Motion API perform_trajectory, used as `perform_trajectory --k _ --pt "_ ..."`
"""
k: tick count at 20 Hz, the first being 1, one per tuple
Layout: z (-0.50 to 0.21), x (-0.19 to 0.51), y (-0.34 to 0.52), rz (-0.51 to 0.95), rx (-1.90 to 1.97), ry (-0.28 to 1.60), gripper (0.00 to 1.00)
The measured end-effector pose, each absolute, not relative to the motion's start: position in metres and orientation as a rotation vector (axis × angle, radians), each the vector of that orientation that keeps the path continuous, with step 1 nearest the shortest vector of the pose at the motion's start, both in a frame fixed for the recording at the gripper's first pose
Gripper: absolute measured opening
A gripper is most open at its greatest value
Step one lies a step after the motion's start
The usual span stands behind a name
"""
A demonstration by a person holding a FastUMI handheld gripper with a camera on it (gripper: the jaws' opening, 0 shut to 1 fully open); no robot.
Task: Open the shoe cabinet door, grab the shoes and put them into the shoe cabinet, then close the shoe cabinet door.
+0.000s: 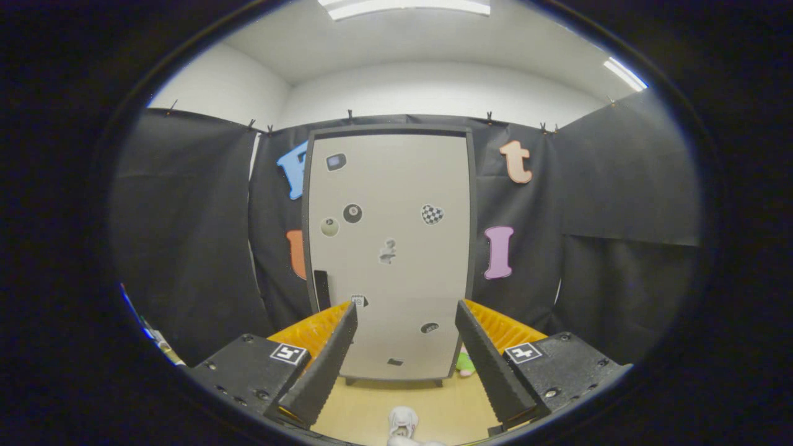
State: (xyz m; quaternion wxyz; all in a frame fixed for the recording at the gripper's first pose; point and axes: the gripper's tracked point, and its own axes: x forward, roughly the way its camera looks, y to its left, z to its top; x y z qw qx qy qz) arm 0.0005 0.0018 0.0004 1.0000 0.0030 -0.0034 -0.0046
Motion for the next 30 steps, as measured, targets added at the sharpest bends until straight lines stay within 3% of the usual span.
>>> perform_trajectory --k 13,30 --pt "-0.016 0.031 0.022 -0.01 0.038 0.018 1.0" --pt "-0.065 0.205 0.147 0.123 0.049 0.075 0.96"
